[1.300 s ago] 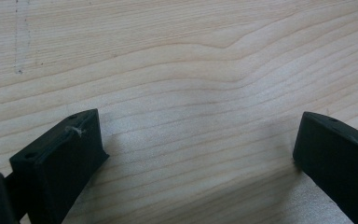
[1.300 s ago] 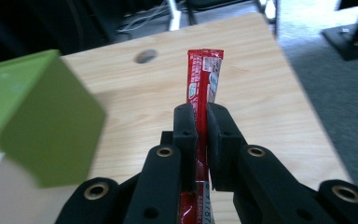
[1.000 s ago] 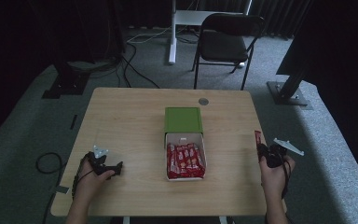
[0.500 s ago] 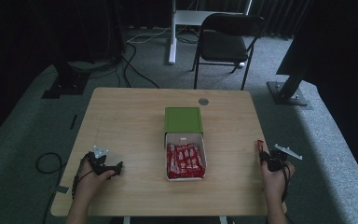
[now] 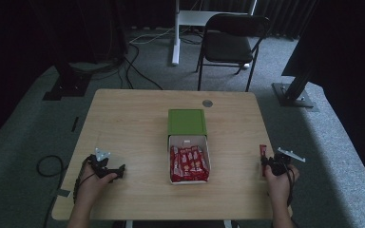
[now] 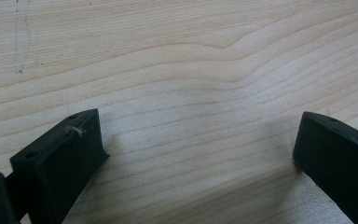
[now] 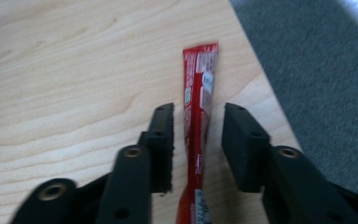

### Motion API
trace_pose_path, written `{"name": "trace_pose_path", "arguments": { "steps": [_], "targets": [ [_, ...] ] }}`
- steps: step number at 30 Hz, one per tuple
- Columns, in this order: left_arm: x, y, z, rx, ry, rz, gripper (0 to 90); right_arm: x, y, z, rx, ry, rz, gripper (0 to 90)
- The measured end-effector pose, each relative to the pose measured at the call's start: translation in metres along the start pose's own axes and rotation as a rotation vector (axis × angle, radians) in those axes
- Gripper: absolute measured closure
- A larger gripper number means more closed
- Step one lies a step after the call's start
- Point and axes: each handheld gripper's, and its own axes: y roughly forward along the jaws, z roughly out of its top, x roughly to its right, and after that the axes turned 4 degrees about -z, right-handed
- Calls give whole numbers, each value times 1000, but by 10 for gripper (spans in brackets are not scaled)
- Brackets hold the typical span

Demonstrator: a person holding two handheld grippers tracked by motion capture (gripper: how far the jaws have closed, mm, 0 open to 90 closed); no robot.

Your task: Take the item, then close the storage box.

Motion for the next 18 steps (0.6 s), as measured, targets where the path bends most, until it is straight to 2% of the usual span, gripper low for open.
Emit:
{"name": "trace_pose_path", "arguments": {
  "steps": [3,5,6,7,8,9,11,13,14,15,16,18],
  "targets": [
    [0,0,0,0,0,0,24,1,-5,2,26,-18,20,485],
    [0,0,0,0,0,0,24,3,-7,3,47,-62,32,389],
    [0,0,0,0,0,0,24,3,-8,3,57,-72,38,390],
    [0,0,0,0,0,0,24,3,-9,2,32,-41,63,426],
    [0,0,0,-1,1,0,24,4,-11,2,6,-19,108,401],
    [0,0,0,-3,1,-1,23,5,-12,2,7,-17,134,362],
    [0,0,0,-2,0,1,24,5,-13,1,23,-77,143,319],
    [0,0,0,-3,-1,2,23,5,-16,1,10,-93,174,338],
    [0,0,0,-3,-1,2,23,5,-16,1,10,-93,174,338],
    [1,0,0,-3,-2,1,24,4,-20,3,36,-145,194,313],
    [1,0,0,-1,2,-1,24,4,-20,3,36,-145,194,313],
    [4,-1,2,6,14,-21,40,2,-22,4,43,-178,206,290]
  ]
}}
